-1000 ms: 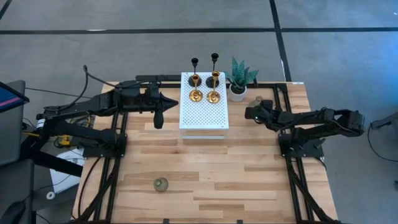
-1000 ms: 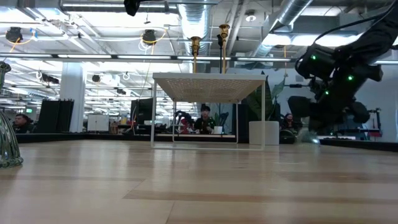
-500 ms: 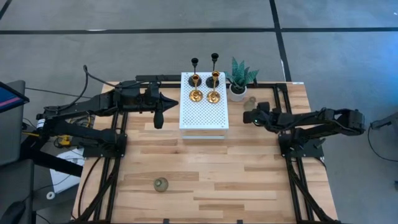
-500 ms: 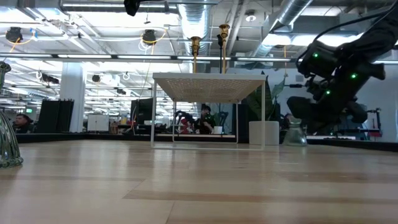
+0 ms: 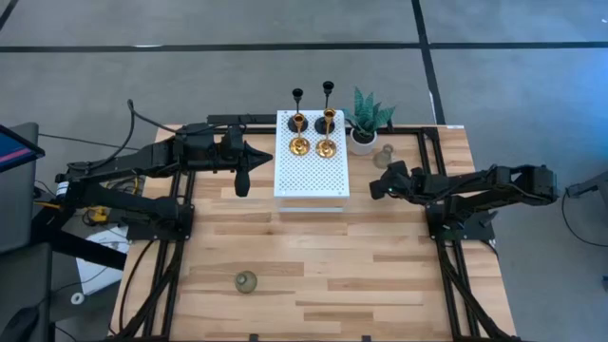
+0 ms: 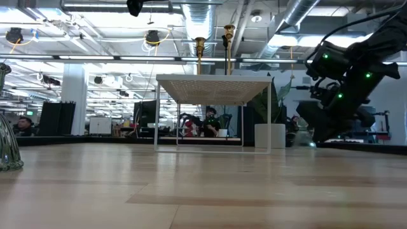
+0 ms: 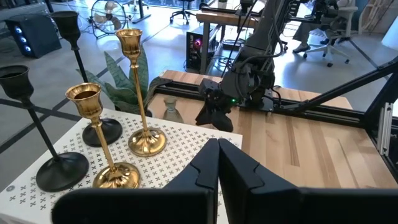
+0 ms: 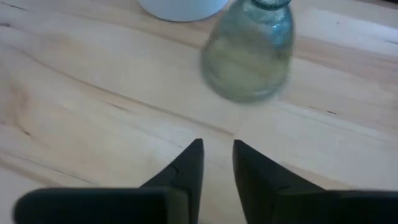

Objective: Pick & Place candle stick holders
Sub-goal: Put the top green glass candle holder on the shelf

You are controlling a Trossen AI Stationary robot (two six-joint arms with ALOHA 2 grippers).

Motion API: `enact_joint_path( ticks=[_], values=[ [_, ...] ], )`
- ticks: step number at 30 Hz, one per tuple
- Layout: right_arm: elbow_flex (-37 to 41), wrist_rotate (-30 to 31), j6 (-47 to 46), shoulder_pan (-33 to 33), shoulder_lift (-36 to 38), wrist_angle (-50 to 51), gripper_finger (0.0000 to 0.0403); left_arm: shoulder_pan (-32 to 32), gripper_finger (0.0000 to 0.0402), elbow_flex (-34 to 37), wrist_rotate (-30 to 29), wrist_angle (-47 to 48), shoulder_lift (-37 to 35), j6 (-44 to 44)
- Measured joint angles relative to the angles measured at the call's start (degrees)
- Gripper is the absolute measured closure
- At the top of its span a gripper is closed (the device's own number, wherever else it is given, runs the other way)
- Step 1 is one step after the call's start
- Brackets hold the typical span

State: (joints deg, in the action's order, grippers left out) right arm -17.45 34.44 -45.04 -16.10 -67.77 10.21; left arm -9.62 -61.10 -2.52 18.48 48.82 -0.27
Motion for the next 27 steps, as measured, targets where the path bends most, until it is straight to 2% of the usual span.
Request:
enact_joint_path(
  ticks=[4,11,15,21,27],
  values=[
    [0.0,0.12,0.01,-0.07,0.0,0.49,0.028,0.0,0.0394,0.0,0.0,-0.02,0.0,0.0],
    [-0.02,2.61,0.02,-0.17,0.0,0.24,0.0151,-0.01,0.0394,-0.02,0.0,0.0,0.0,0.0],
    [-0.04,4.41,0.03,-0.53,0.0,0.02,0.0097,0.01,0.0394,-0.01,0.0,-0.01,0.0,0.0],
    [-0.04,4.37,0.04,-4.09,0.0,-3.32,0.0058,0.01,0.0394,0.0,0.0,0.0,0.0,0.0],
    [-0.04,3.01,2.95,-9.11,0.0,-9.17,0.0065,0.01,0.0394,-0.01,0.0,0.0,0.0,-0.17]
  ],
)
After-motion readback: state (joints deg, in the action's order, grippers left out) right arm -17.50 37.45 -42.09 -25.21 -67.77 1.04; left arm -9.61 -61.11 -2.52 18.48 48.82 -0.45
